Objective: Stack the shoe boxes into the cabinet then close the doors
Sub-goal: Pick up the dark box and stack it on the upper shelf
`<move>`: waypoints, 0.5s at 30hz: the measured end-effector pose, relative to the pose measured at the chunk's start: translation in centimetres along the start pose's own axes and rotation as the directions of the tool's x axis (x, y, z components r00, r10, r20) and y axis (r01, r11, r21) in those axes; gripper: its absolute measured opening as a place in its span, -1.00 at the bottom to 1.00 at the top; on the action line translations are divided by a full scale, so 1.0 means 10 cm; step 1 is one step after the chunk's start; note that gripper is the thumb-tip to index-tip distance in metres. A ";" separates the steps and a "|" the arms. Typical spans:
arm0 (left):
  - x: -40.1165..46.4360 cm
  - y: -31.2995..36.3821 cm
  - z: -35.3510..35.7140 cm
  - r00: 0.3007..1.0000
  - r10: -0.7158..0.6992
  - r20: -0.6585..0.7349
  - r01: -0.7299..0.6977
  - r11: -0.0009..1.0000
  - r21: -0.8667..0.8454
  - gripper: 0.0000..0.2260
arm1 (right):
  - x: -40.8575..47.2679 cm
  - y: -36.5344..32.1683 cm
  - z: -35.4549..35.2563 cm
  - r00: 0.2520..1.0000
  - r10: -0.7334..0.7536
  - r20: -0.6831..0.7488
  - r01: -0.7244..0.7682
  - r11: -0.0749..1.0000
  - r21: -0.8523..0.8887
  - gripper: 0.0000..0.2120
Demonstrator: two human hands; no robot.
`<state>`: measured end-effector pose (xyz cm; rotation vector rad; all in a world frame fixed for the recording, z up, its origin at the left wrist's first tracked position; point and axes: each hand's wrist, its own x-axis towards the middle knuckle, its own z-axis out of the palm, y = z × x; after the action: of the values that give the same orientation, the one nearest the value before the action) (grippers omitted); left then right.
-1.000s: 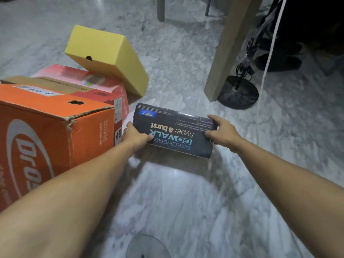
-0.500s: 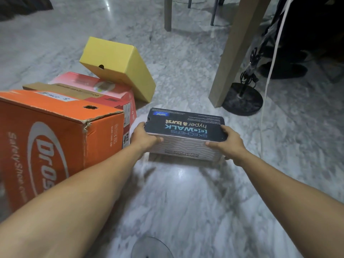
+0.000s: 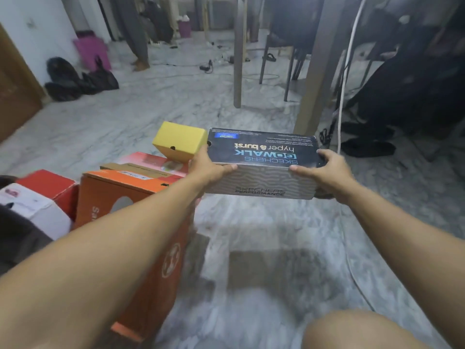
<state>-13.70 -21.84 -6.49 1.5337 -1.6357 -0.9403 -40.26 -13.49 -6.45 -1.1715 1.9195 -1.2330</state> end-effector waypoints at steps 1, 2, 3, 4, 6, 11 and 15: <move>-0.03 0.09 -0.11 1.000 -0.001 -0.011 0.001 1.000 -0.009 -0.12 | -0.03 -0.12 -0.03 1.000 -0.028 -0.004 0.028 1.000 -0.014 -0.06; -0.06 0.16 -0.21 1.000 0.007 -0.025 -0.008 1.000 -0.025 -0.17 | -0.06 -0.24 -0.06 0.998 -0.058 0.001 0.058 0.998 -0.033 -0.11; -0.12 0.23 -0.32 0.999 0.003 -0.037 -0.005 0.999 -0.047 -0.21 | -0.10 -0.36 -0.07 0.997 -0.079 0.006 0.079 0.995 -0.062 -0.13; -0.17 0.27 -0.43 0.999 0.009 -0.052 -0.013 0.998 -0.066 -0.25 | -0.14 -0.48 -0.08 0.994 -0.104 0.013 0.105 0.990 -0.097 -0.09; -0.29 0.36 -0.64 0.995 0.010 -0.094 -0.019 0.995 -0.093 -0.20 | -0.24 -0.71 -0.07 0.991 -0.128 0.025 0.130 0.982 -0.136 0.01; -0.52 0.46 -1.18 0.987 0.007 -0.162 -0.027 0.992 -0.120 -0.43 | -0.51 -1.21 0.01 0.977 -0.200 0.076 0.209 0.965 -0.156 -0.03; -0.69 0.49 -1.64 0.978 -0.011 -0.207 -0.017 0.991 -0.132 -0.52 | -0.72 -1.58 0.12 0.961 -0.235 0.146 0.258 0.952 -0.164 -0.36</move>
<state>-1.50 -15.56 5.82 1.4849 -1.3999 -0.8395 -30.21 -10.57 7.50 -1.5876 1.8642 -1.0940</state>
